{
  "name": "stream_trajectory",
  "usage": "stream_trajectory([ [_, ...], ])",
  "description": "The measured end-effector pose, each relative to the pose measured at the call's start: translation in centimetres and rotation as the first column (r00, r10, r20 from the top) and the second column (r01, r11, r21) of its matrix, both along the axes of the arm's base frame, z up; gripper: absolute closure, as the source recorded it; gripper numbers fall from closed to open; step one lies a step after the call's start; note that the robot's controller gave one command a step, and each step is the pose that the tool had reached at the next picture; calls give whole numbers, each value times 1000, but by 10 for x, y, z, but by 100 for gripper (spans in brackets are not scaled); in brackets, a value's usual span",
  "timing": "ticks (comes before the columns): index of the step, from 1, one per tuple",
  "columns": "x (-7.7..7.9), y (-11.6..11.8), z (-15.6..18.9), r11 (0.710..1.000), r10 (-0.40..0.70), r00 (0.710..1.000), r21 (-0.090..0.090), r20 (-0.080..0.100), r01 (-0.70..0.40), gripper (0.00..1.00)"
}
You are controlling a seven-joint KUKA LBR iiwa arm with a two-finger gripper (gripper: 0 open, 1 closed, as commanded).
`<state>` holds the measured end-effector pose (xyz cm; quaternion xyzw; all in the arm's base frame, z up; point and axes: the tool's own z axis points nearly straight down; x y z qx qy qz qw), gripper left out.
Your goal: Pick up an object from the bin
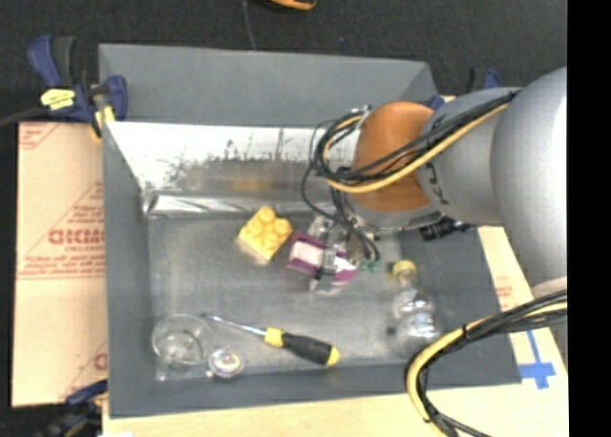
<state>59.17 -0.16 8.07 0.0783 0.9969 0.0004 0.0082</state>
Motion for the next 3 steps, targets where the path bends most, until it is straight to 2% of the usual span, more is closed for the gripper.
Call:
stream_trajectory([
  [1, 1, 0, 15, 1000, 2, 1000, 0, 2, -2, 100],
  [3, 1, 0, 74, 1000, 5, 1000, 1, 2, -5, 100],
])
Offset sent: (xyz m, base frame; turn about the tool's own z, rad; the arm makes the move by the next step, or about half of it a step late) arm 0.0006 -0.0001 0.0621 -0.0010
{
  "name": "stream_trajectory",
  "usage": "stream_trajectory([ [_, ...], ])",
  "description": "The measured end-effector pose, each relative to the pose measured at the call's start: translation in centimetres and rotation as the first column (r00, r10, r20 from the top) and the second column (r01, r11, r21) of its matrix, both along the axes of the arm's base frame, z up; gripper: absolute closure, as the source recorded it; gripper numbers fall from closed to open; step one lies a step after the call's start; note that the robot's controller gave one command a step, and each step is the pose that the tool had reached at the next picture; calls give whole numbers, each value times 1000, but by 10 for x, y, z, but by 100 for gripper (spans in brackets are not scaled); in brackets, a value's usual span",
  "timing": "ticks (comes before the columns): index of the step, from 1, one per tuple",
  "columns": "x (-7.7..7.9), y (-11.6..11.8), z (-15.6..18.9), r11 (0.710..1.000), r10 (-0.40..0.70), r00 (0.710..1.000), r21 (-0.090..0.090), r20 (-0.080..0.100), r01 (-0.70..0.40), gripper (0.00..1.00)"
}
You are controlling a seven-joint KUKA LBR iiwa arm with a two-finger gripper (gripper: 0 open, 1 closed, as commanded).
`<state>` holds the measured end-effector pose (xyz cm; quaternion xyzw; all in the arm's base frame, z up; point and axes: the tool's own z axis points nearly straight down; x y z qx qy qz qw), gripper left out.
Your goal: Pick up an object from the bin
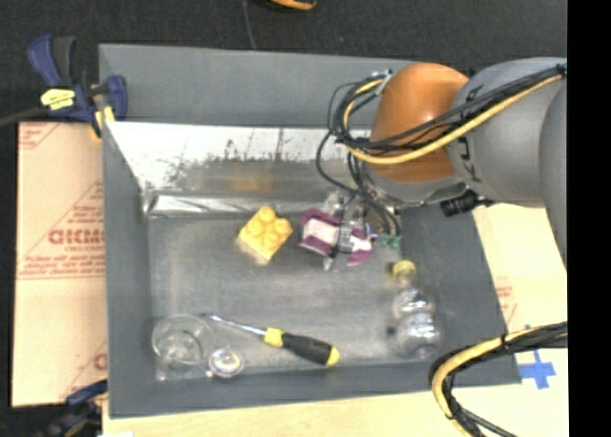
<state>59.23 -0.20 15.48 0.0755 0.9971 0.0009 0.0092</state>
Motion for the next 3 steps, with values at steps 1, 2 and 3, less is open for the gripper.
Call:
stream_trajectory([
  [1, 1, 0, 16, 1000, 0, 1000, 0, 2, 0, 100],
  [2, 0, 0, 32, 1000, 2, 1000, 0, 0, -2, 100],
  [3, 1, -1, 49, 1000, 4, 1000, 0, 2, -4, 100],
])
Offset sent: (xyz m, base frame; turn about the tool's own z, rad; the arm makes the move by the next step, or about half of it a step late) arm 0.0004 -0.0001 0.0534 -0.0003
